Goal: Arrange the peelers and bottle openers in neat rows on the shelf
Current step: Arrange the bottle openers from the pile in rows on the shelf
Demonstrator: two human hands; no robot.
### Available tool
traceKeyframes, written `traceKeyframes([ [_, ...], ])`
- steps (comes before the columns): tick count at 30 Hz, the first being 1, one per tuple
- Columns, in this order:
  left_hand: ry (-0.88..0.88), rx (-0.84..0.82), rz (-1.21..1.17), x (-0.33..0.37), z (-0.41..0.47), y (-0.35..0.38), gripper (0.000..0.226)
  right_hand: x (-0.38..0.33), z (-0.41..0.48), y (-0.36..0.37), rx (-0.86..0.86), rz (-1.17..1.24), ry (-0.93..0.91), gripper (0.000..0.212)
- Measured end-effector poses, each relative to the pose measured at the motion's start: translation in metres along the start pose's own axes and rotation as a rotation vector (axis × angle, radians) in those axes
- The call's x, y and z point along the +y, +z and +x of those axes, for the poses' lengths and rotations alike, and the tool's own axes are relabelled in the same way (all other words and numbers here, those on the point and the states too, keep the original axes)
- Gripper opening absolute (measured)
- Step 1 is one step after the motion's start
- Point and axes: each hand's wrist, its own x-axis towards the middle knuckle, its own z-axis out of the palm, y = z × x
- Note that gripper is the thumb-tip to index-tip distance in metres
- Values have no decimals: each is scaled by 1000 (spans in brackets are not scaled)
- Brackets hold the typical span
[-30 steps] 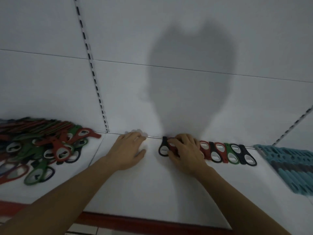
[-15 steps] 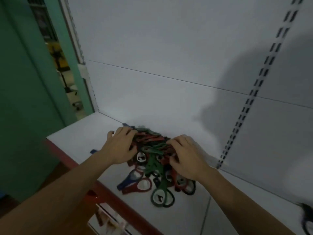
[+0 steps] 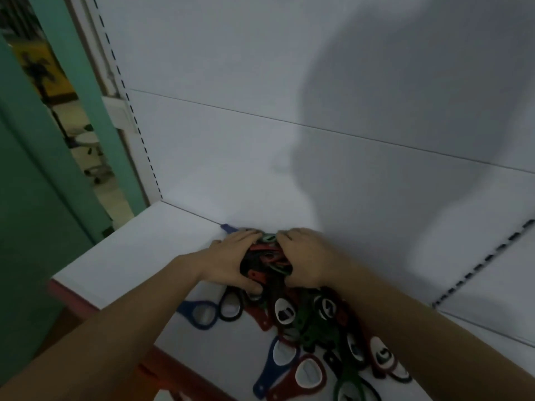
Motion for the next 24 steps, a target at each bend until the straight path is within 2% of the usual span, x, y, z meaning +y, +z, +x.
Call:
traceKeyframes([
  [2,24,88,3,-10,4,3,121,-3,10,-6,19,-95,-15,48],
  [3,55,154,7,-14,5,5,114,-3,12,-9,33,-103,-29,41],
  [6,189,334,-96,-23,9,9,88,-3,16,-10,76,-78,-90,45],
  [8,215,418,-219,-24,10,9,79,-6,19,-10,112,-110,-90,47],
  [14,175,491,-424,-27,5,7,95,-16,11,0,326,-89,28,38],
  [19,93,543,-537,-34,-8,5,88,-12,-8,-8,543,128,128,39],
  [24,122,702,-748,-10,-15,-1,59,-10,-15,-21,558,569,236,32],
])
